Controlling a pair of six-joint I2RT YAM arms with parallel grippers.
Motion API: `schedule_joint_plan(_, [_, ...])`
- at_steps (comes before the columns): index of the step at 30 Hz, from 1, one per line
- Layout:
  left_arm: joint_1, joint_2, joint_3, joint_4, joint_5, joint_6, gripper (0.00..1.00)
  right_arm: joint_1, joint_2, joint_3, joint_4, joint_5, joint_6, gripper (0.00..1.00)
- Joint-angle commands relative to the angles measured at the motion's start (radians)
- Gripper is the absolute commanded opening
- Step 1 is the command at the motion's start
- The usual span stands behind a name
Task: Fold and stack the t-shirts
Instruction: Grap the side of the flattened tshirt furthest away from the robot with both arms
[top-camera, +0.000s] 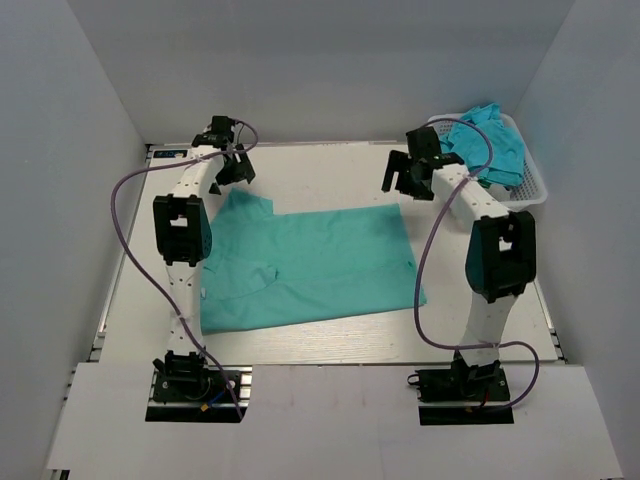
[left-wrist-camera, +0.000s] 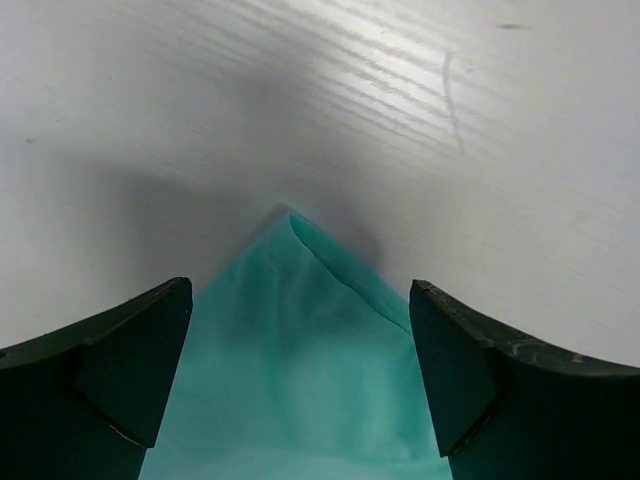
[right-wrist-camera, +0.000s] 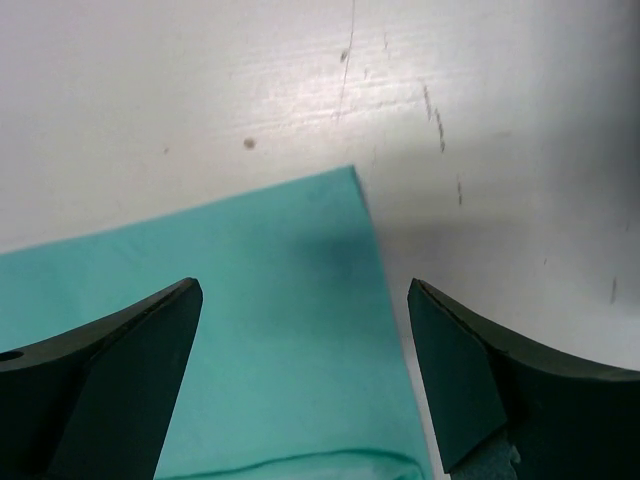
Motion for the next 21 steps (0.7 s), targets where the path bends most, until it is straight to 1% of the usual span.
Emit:
schedule_joint_plan(1, [0.015,-0.019,-0.001,0.036,0.005,0.025,1.00,-0.019,0.057,0.099,-0.020,0.065,-0.040,0.90])
schedule_joint_plan(4, [0.015,-0.019,-0.047,0.075,0.015,0.025,1.00,-0.027,0.140,0.167,-0.031,0.041,-0.044,0.90])
schedule_joint_plan(5, [0.015,-0.007,-0.047,0.084,0.015,0.025,0.98,-0.030,0.154,0.175,-0.032,0.029,-0.041,0.90])
schedule_joint_plan(7, [0.015,0.024,-0.047,0.084,0.015,0.035,0.91,-0.035,0.203,0.205,-0.029,0.010,-0.035,0.90])
schedule_joint_plan(8, [0.015,0.036,-0.047,0.075,0.015,0.035,0.82,-0.036,0.210,0.207,-0.029,0.001,-0.027,0.90])
schedule_joint_plan(11, [0.015,0.070,-0.047,0.075,0.034,0.054,0.72,-0.036,0.252,0.211,-0.015,-0.010,-0.024,0.88])
schedule_joint_plan(12, [0.015,0.070,-0.047,0.084,0.034,0.064,0.64,-0.035,0.273,0.214,-0.003,-0.011,-0.026,0.88])
schedule_joint_plan(13, [0.015,0.082,-0.047,0.084,0.034,0.073,0.59,-0.036,0.275,0.215,0.008,-0.022,-0.033,0.88])
schedule_joint_plan(15, [0.015,0.093,-0.047,0.084,0.072,0.084,0.46,-0.033,0.310,0.222,0.009,-0.028,-0.032,0.87])
schedule_joint_plan(16, [0.015,0.093,-0.061,0.096,0.083,0.084,0.45,-0.036,0.318,0.225,0.017,-0.031,-0.030,0.87])
schedule_joint_plan(17, [0.015,0.093,-0.070,0.097,0.113,0.094,0.40,-0.035,0.330,0.231,0.017,-0.024,-0.024,0.87])
schedule_joint_plan(18, [0.015,0.093,-0.088,0.113,0.126,0.094,0.29,-0.035,0.338,0.230,0.020,-0.027,-0.018,0.85])
schedule_joint_plan(20, [0.015,0.093,-0.101,0.123,0.144,0.094,0.17,-0.035,0.356,0.228,0.017,-0.030,-0.010,0.81])
schedule_joint_plan(21, [0.015,0.093,-0.101,0.123,0.144,0.094,0.07,-0.033,0.358,0.225,0.011,-0.034,-0.006,0.78])
